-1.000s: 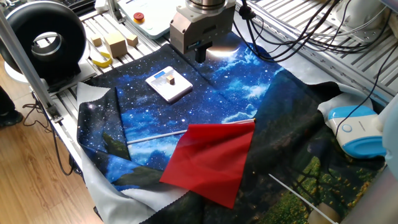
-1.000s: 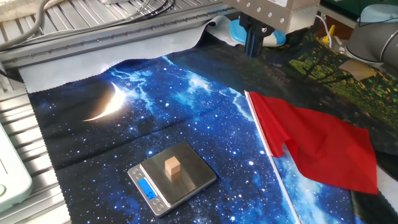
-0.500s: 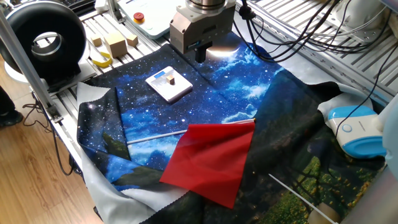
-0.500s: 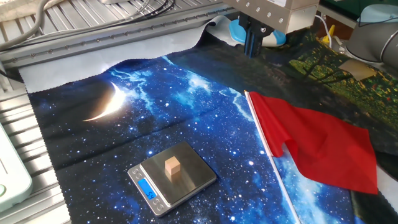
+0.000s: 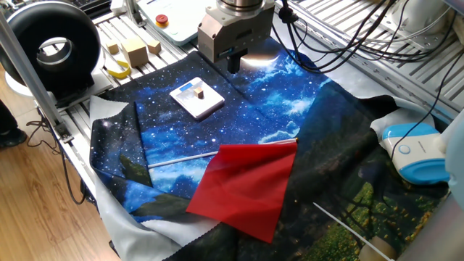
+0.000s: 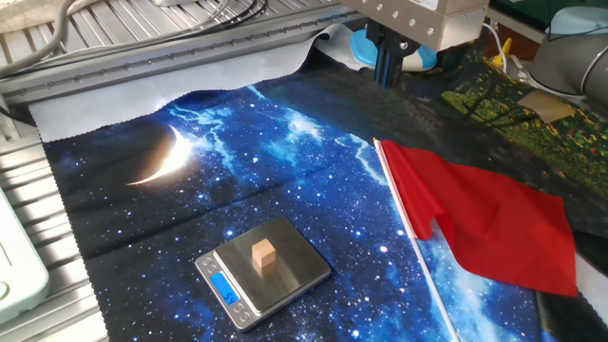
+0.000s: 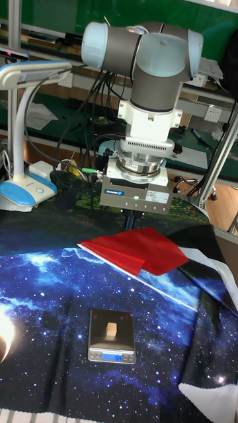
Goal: Remove the object from the scale
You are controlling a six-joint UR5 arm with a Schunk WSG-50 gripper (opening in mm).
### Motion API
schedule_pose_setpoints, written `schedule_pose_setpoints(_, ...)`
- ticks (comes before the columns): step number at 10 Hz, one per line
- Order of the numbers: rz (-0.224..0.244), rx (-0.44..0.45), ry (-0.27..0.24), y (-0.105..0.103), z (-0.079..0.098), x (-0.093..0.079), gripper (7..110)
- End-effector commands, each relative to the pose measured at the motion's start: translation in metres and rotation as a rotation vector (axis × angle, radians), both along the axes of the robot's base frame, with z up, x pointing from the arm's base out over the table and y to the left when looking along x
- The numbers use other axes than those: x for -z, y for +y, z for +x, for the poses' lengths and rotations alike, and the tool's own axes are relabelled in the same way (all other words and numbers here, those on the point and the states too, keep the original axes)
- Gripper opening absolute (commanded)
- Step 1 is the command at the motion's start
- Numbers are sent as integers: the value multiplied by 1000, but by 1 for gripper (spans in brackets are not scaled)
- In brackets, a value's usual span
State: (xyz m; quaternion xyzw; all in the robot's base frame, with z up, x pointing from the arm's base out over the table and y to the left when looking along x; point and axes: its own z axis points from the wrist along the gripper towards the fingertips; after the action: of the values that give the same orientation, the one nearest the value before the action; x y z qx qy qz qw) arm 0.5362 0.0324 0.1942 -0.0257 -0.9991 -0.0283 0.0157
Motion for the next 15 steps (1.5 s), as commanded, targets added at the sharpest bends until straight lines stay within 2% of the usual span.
schedule_pose_setpoints(1,5,-4,8,1,-2,-1,7)
schedule_pose_setpoints(3,9,-12,17,1,-4,-2,7)
schedule_pose_setpoints(4,12,-21,12,1,2,0,7)
schedule_pose_setpoints(8,49,-33,-17,2,64,29,7)
schedule_pose_setpoints(9,42,-30,-18,0,75,39,7)
schedule_pose_setpoints(11,-24,-27,-25,-19,102,73,7)
schedule_pose_setpoints(13,-72,-26,-86,-33,134,105,7)
schedule_pose_setpoints(15,-89,-20,-113,-40,150,134,7)
